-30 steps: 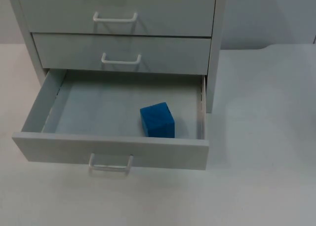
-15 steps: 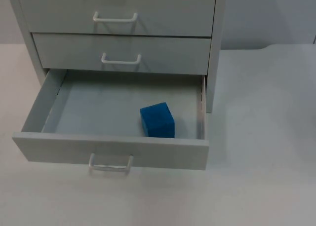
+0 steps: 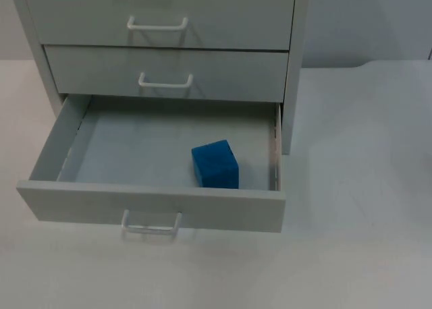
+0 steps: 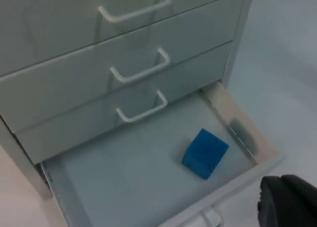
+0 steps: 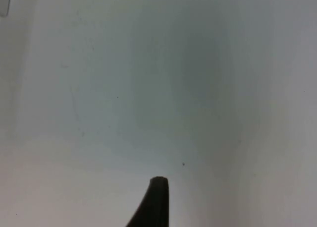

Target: Open the drawer with the left hand, place the block into the drawer with the right hand, then close the drawer with the left hand.

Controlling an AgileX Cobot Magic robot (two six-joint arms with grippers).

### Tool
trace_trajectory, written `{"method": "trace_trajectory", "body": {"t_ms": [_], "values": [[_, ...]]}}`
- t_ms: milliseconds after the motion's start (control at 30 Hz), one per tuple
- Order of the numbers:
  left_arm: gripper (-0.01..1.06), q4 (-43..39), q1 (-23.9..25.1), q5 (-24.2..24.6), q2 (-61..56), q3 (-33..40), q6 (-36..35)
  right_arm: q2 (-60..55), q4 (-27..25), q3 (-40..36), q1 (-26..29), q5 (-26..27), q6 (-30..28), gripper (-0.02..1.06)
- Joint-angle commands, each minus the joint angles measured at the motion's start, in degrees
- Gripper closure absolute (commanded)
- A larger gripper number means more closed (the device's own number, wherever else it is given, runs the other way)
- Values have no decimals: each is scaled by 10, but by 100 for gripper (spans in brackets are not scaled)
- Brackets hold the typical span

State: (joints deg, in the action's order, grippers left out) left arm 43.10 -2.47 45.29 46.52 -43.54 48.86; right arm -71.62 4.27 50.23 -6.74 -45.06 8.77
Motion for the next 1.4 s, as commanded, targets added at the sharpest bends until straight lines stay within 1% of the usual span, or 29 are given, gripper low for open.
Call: {"method": "trace_trajectory", "body": {"t_ms": [0,100,133,200,267,300,333,367,433,467,500,533,633,667,700,800,833,967,1033,1100,1133,1167,1300,1333,1367], "values": [[105,14,-4,-1,15,-1,12,6,3,-2,4,-2,-6,24],[105,4,-43,-9,52,-1,12,6,3,-2,4,-1,-6,24],[105,4,-43,-9,52,-1,12,6,3,-2,4,-1,-6,24],[105,-14,-84,-28,80,-1,12,6,3,-2,4,1,-6,24],[105,-50,-137,-49,109,-1,-9,6,3,-2,4,3,-6,24],[105,-50,-137,-49,109,-1,-9,6,3,-2,4,3,-6,24],[105,-83,-166,-69,122,-1,-36,6,3,-2,4,3,-6,24],[105,-129,-190,-82,137,-1,-70,6,3,-2,4,4,-6,24],[105,-250,-248,-107,165,-1,-155,6,3,-2,4,4,-6,24],[105,-306,-271,-114,180,-1,-213,6,3,-2,4,5,-6,24],[105,-306,-271,-114,180,-1,-213,6,3,-2,4,5,-6,24],[105,-408,-313,-115,204,-2,-300,6,3,-2,4,5,-6,24],[105,-597,-384,-107,248,-2,-452,6,3,-2,4,5,-6,24],[105,-597,-384,-107,248,-2,-452,6,3,-2,4,5,-6,24],[105,-655,-407,-102,264,-2,-489,6,3,-2,4,5,-6,24],[105,-779,-460,-96,309,-2,-578,6,3,-2,4,5,-6,24],[105,-779,-460,-96,309,-2,-578,6,3,-2,4,5,-6,24],[105,-854,-496,-96,387,-2,-597,6,3,-2,4,5,-6,24],[105,-863,-496,-98,403,-2,-603,6,3,-2,4,5,-6,24],[105,-898,-496,-99,438,-2,-633,6,3,-2,4,4,-6,24],[105,-898,-496,-99,438,-2,-633,6,3,-2,4,4,-6,24],[105,-923,-496,-99,452,-2,-654,6,3,-2,4,4,-6,24],[105,-1014,-496,-127,503,-2,-720,6,3,-2,4,3,-6,24],[105,-1014,-496,-127,503,-2,-720,6,3,-2,4,3,-6,24],[105,-1035,-496,-132,515,-2,-738,6,3,-2,4,0,-6,24]]}}
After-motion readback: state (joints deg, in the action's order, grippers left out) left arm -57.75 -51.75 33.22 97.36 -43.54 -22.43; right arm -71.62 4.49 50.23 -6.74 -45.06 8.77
